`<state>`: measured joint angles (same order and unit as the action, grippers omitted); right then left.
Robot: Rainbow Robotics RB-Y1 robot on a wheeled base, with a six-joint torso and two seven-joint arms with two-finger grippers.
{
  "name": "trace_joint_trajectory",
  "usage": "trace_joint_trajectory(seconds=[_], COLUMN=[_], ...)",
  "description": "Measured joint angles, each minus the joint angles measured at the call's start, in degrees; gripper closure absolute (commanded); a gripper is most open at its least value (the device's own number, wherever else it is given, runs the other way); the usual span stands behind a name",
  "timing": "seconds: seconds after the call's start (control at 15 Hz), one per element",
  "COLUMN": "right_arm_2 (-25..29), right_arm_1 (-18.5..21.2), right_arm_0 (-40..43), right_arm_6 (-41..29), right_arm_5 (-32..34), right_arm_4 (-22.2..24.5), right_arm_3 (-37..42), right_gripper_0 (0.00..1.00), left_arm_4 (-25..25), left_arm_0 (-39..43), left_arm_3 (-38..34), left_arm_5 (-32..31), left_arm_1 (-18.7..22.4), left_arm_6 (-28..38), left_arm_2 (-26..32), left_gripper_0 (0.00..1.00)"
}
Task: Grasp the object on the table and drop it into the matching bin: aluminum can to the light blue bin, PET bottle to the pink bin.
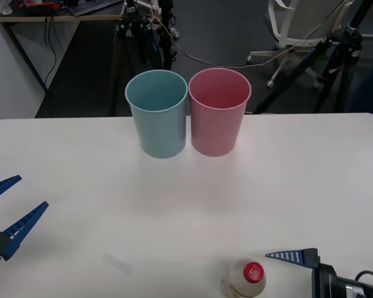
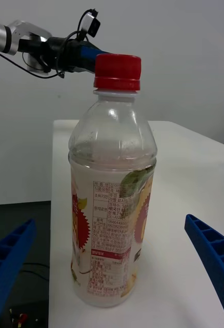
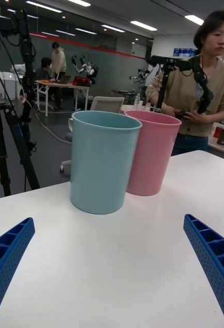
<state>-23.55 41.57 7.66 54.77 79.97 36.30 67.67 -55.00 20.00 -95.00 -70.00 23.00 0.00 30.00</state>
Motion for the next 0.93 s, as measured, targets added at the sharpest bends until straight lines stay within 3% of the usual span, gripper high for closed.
trace_joint_trajectory(seconds=[0.27,0.6,0.93], right_arm_2=[-3.72,-3.87,-3.86], right_arm_1=[-2.4,-6.5,-7.6], right_arm_0=[-2.97,-4.32,-4.68], right_arm_6=[0.7,-0.4,-0.97], right_arm_5=[-3.4,-5.51,-5.5], right_arm_4=[0.23,3.87,5.51], right_arm_3=[0.0,0.0,0.0], right_gripper_0=[0.0,0.0,0.0], left_arm_4=[0.0,0.0,0.0], left_arm_0=[0.0,0.0,0.0], left_arm_3=[0.0,0.0,0.0], left_arm_5=[0.0,0.0,0.0], left_arm_1=[0.0,0.0,0.0], left_arm_6=[0.0,0.0,0.0], left_arm_2=[0.0,0.0,0.0], left_gripper_0=[0.0,0.0,0.0])
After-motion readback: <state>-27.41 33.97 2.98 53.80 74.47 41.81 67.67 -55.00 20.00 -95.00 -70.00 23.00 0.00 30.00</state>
